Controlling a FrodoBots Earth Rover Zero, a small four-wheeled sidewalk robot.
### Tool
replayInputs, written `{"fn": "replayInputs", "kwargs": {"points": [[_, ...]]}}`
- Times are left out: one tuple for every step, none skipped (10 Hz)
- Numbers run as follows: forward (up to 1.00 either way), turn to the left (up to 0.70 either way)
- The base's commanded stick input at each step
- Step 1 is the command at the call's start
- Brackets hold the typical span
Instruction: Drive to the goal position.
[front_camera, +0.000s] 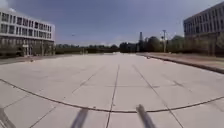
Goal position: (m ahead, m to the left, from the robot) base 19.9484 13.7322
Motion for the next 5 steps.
{"fn": "replayInputs", "kwargs": {"points": [[0.70,-0.16],[0.70,-0.35],[0.70,-0.35],[0.70,-0.24],[0.70,-0.05]]}}
